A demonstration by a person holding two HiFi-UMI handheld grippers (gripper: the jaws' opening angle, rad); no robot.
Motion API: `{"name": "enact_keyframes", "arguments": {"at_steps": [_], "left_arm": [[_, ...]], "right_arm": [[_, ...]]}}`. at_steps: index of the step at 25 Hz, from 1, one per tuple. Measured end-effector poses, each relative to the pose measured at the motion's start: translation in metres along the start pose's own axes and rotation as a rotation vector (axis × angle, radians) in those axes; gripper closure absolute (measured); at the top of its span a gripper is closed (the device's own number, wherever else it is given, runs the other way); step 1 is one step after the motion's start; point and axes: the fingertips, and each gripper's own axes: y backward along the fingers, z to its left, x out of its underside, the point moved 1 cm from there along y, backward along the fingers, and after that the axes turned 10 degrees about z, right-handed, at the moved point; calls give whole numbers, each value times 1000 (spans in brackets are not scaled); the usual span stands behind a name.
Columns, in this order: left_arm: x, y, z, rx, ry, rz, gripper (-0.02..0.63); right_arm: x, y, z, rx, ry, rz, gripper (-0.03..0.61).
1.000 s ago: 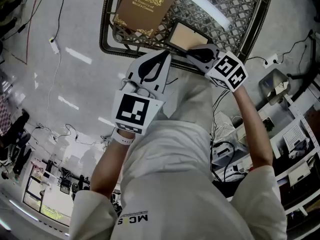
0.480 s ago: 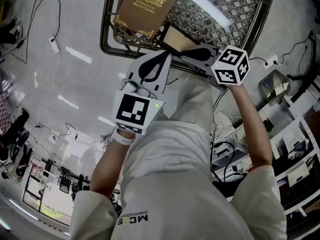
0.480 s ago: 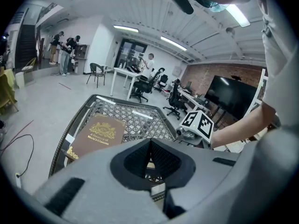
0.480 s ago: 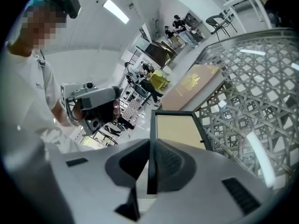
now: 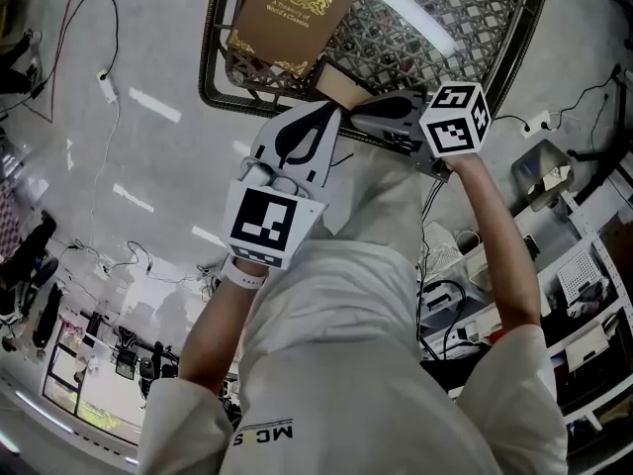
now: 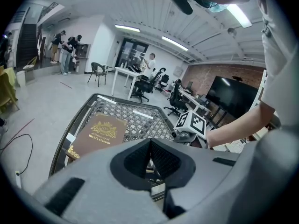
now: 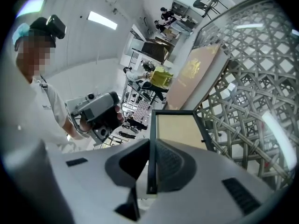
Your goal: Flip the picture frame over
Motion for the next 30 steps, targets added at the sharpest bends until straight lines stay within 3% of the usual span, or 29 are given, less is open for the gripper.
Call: {"name": "enact_keyframes", "arguments": {"at_steps": [14,30], "left_arm": [[5,0,5,-12,12,3,593],[2,-6,-6,-14,5,10,594]], "right_arm": [[-9,4,-7,-181,-145,-1,525],[-23,37,-23,-245,-203,-125,523]]}}
